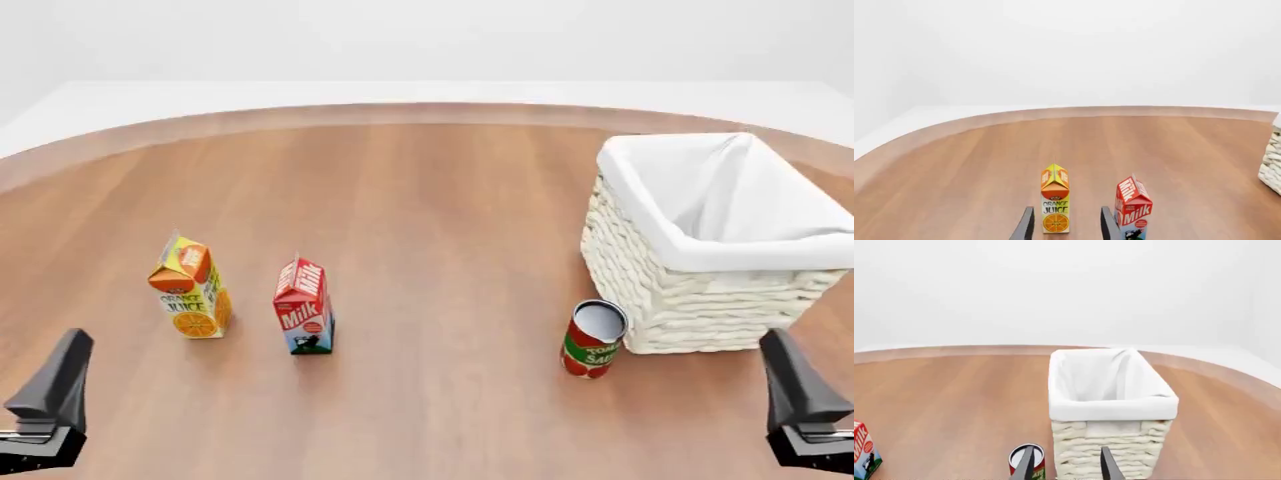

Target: Pick the milk and place it in the basket.

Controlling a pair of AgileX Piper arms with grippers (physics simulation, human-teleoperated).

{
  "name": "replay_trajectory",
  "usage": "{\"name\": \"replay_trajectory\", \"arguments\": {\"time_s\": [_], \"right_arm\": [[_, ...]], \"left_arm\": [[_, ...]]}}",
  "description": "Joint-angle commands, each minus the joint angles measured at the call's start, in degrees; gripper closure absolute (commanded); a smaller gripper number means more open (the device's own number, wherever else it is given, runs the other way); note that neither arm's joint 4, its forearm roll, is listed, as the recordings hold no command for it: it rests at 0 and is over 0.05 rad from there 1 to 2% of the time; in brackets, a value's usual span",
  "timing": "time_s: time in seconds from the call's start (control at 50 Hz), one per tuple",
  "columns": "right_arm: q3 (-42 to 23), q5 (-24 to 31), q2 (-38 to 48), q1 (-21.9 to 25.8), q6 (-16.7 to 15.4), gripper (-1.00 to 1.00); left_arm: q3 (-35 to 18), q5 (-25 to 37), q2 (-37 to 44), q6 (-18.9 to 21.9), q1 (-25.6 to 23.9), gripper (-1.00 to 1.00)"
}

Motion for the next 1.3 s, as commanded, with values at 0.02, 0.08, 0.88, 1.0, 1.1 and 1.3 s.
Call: {"name": "replay_trajectory", "arguments": {"time_s": [0.02,0.08,0.88,1.0,1.1,1.3], "right_arm": [[0.0,-1.4,2.4,0.2,-0.2,-1.00],[0.0,-1.9,3.1,0.3,0.1,-1.00],[-10.0,-0.4,11.2,13.7,14.9,-1.00],[-12.2,-0.5,14.1,16.1,15.3,-1.00],[-14.1,-0.7,16.7,18.1,15.9,-1.00],[-19.3,-2.3,25.0,21.9,13.0,-1.00]], "left_arm": [[0.0,0.0,0.0,0.0,0.0,-1.00],[0.0,0.0,0.0,0.0,0.0,-1.00],[0.0,0.0,0.0,0.0,0.0,-1.00],[0.0,0.0,0.0,0.0,0.0,-1.00],[0.0,0.0,0.0,0.0,0.0,-1.00],[0.0,0.0,0.0,0.0,0.0,-1.00]]}}
